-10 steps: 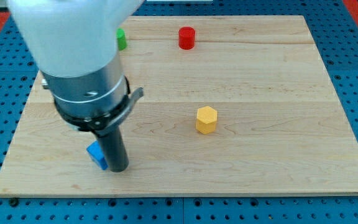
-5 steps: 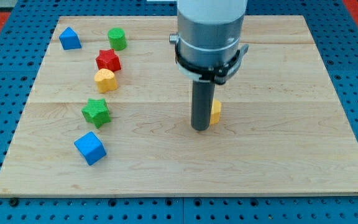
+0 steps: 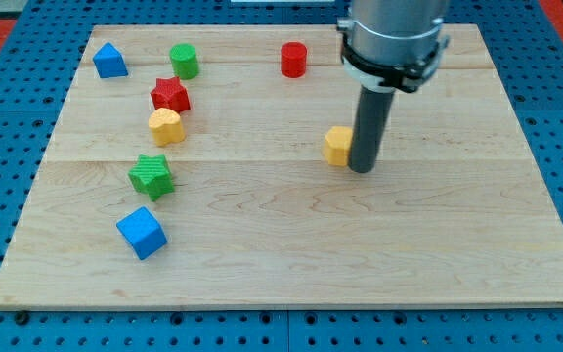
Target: Slide the yellow hexagon below the red circle
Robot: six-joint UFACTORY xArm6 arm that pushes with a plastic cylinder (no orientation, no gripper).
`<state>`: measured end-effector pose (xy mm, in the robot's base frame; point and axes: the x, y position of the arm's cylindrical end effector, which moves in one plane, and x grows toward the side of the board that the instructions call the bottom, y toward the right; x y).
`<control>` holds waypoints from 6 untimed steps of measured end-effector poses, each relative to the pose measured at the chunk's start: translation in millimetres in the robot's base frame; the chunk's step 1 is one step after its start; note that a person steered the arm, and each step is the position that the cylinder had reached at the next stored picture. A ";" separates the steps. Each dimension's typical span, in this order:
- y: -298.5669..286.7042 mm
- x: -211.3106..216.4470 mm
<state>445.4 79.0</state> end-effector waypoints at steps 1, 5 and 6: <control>-14.3 -26.8; -69.6 -98.1; -92.0 -127.9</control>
